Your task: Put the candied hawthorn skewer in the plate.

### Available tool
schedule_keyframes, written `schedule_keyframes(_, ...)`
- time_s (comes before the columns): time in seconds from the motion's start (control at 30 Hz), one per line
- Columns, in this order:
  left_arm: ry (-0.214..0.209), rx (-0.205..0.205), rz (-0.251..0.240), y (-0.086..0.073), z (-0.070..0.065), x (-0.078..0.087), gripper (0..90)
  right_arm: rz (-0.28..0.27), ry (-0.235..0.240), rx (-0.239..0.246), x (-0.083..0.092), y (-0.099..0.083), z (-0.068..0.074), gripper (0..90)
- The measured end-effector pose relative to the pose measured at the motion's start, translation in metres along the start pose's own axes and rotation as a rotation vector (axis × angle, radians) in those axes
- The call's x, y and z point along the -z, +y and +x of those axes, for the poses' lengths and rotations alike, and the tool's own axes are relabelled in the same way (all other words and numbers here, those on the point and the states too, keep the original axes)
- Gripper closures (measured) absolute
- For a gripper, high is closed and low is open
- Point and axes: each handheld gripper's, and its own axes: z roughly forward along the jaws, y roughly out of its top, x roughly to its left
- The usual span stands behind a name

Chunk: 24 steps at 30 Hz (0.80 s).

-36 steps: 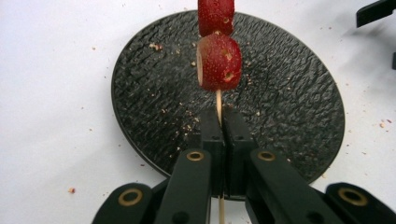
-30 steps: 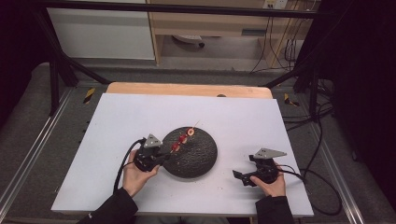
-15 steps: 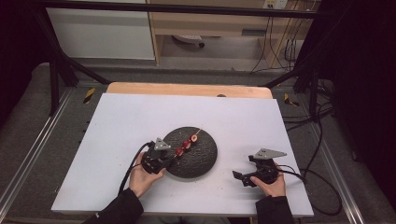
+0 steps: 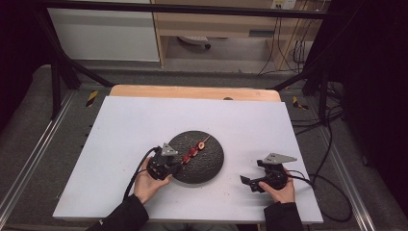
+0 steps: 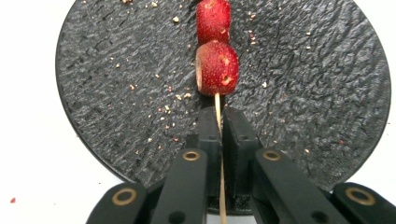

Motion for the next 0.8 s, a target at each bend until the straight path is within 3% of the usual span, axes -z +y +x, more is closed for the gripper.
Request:
schedule_keyframes(0.2, -0.017, -0.05, -0.022, -0.001, 0.003, 0.014, 69.1, 0.008, -0.003, -0.001, 0.0, 0.0, -0.001, 0.7)
schedule_keyframes(0.47, -0.016, -0.074, -0.022, -0.01, 0.017, 0.035, 40.2, 0.003, 0.0, -0.011, 0.001, 0.0, 0.0, 0.7)
schedule_keyframes(0.8, -0.001, -0.04, -0.022, -0.042, 0.048, 0.058, 18.0, 0.006, 0.001, -0.009, 0.001, 0.0, -0.001, 0.6)
